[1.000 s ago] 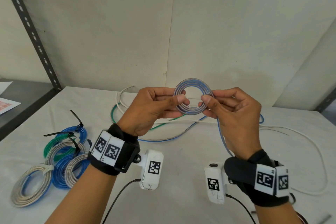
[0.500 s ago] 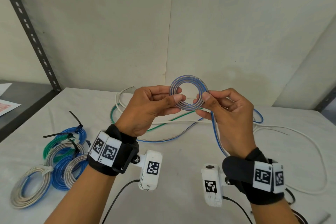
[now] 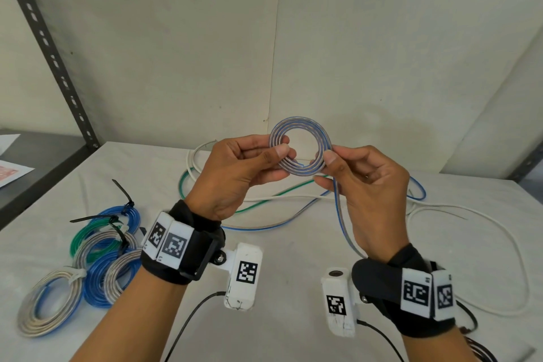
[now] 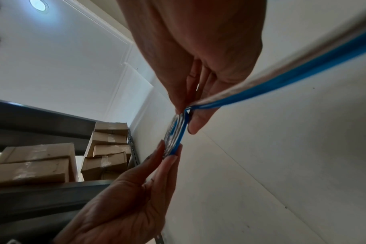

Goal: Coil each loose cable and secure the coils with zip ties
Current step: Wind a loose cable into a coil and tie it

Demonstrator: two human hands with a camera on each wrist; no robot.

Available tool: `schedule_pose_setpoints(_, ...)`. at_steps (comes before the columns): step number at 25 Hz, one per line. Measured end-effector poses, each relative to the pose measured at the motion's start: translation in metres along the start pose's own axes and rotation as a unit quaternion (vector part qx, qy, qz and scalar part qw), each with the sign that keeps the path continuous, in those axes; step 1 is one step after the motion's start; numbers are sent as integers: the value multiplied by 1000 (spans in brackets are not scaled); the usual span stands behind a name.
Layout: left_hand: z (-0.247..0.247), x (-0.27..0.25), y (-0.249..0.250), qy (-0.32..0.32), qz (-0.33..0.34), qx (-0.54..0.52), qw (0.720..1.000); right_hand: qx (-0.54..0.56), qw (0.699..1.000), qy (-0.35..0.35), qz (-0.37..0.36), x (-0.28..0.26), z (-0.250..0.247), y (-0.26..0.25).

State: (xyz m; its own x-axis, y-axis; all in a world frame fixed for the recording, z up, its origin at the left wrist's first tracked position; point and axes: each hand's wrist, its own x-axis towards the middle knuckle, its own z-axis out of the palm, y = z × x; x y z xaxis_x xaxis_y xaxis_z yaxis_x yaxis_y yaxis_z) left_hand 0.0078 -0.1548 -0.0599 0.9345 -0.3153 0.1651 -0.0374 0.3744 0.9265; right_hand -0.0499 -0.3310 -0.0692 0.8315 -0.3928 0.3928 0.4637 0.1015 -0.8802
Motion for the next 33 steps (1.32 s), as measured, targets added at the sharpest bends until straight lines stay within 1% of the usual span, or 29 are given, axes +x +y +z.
schedule_pose_setpoints(4,6,-1,-3,8,4,-9,1000,24,1000,4,-11,-3,4,1)
schedule_pose_setpoints(5,6,-1,-3,5,5,-5,1000,25,999,8,-19,-3,4,2)
schedule_pose_setpoints(7,3,-2,-1,-24,0,27,999,16,1000,2,-25,0,0,3)
schedule_pose_setpoints(9,-1,-3,3,-64,-11,107,992,-35,998,-50,-24,5,-9,4)
schedule_pose_setpoints(10,-2,-4,3,-76,-15,148,986,-87,992,-87,-30,8,-14,5)
schedule_pose_setpoints(11,-2,-4,3,-83,-23,177,980,-146,981,-122,-39,8,-17,7)
schedule_pose_setpoints(13,3,-4,-1,-99,-51,194,975,-233,955,-172,-59,8,-20,9)
schedule_pose_setpoints(15,9,-5,-7,-112,-70,228,965,-270,938,-205,-79,6,-19,8)
schedule_pose_setpoints(17,12,-4,-11,-113,-74,254,958,-295,926,-213,-100,4,-19,6)
schedule_pose_setpoints(18,13,-4,-11,-112,-76,248,959,-299,925,-210,-103,4,-20,5)
schedule_pose_setpoints(19,12,-4,-10,-115,-75,234,963,-293,929,-204,-101,5,-21,4)
schedule_pose_setpoints(21,9,-6,-5,-122,-59,203,970,-253,947,-180,-81,7,-22,5)
schedule_pose_setpoints(23,3,-6,-1,-126,-24,181,975,-201,967,-145,-64,11,-23,4)
schedule_pose_setpoints(25,-2,-7,2,-112,2,164,980,-144,981,-117,-47,12,-23,2)
schedule_pose_setpoints(27,-3,-6,3,-89,10,155,984,-108,988,-108,-34,11,-21,0)
schedule_pose_setpoints(29,-4,-6,3,-75,12,153,985,-93,989,-108,-27,9,-18,-1)
schedule_pose_setpoints(31,-6,-5,4,-74,11,148,986,-84,990,-111,-15,7,-17,-2)
schedule_pose_setpoints(33,-8,-5,5,-78,7,138,987,-64,991,-121,13,9,-17,-3)
